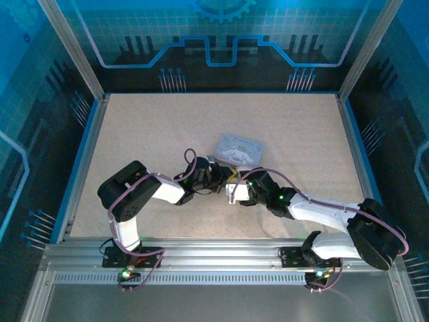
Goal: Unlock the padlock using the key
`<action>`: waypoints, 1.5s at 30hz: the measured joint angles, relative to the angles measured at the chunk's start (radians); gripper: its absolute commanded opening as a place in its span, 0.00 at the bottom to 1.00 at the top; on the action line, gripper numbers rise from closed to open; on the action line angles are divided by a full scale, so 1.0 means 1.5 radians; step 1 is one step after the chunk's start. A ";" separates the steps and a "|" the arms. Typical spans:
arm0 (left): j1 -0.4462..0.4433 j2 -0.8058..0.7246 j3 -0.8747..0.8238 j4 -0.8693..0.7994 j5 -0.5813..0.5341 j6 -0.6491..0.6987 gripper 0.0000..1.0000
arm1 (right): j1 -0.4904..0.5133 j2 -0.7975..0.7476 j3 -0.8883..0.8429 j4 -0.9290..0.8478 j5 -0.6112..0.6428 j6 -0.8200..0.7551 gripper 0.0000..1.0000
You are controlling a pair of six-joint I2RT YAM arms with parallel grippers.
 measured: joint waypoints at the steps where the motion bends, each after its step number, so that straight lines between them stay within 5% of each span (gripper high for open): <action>1: 0.000 0.000 0.000 0.002 0.000 -0.001 0.00 | -0.003 0.005 0.002 0.004 -0.002 -0.002 0.58; 11: 0.000 0.001 0.000 0.020 0.000 -0.018 0.00 | -0.028 0.040 0.025 0.030 -0.017 -0.007 0.39; 45: 0.001 0.007 -0.001 0.028 -0.007 -0.035 0.00 | -0.044 0.078 0.035 0.068 -0.009 0.009 0.00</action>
